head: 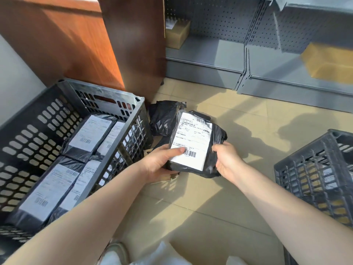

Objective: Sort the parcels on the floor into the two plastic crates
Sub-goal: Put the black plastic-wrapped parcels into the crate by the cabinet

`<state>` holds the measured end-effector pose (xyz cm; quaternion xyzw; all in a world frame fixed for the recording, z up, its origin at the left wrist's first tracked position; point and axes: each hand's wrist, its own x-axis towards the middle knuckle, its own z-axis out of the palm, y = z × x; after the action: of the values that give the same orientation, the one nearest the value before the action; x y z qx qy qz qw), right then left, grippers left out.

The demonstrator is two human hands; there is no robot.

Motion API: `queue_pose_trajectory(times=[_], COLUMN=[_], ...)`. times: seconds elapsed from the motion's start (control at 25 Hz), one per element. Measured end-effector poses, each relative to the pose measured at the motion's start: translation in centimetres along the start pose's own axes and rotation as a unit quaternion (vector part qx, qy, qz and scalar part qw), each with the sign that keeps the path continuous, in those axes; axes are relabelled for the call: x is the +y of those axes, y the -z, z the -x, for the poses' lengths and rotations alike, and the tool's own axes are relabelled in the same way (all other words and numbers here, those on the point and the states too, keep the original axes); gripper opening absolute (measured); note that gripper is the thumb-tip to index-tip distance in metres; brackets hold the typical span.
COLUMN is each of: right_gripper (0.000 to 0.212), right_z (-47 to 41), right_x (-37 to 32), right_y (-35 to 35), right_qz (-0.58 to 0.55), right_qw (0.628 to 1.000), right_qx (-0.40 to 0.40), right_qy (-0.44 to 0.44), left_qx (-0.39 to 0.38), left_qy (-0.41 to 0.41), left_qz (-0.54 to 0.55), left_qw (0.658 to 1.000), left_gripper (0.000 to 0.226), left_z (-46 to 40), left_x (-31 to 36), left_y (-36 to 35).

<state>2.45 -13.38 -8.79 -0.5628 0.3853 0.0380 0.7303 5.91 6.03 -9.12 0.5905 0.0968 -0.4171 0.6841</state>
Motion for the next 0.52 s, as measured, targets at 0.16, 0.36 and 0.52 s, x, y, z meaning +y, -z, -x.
queue_pose_trajectory(times=[0.16, 0.36, 0.52], right_gripper=[0.039, 0.029, 0.017], right_z=[1.2, 2.4, 3.4], right_x=[-1.7, -3.2, -3.7], right_y=[-2.6, -6.4, -10.3], right_qz=[0.015, 0.026, 0.044], right_qw=[1.000, 0.997, 0.992], right_qx=[-0.028, -0.076, -0.114], right_qy=[0.001, 0.015, 0.035], left_qx=[0.006, 0.047, 0.061], left_qy=[-0.028, -0.062, -0.092], left_qz=[-0.019, -0.039, -0.011], left_qw=[0.999, 0.996, 0.994], left_gripper=[0.037, 0.040, 0.044], left_z=[1.9, 4.2, 5.4], left_x=[2.9, 5.7, 7.5], left_y=[1.4, 5.2, 8.5])
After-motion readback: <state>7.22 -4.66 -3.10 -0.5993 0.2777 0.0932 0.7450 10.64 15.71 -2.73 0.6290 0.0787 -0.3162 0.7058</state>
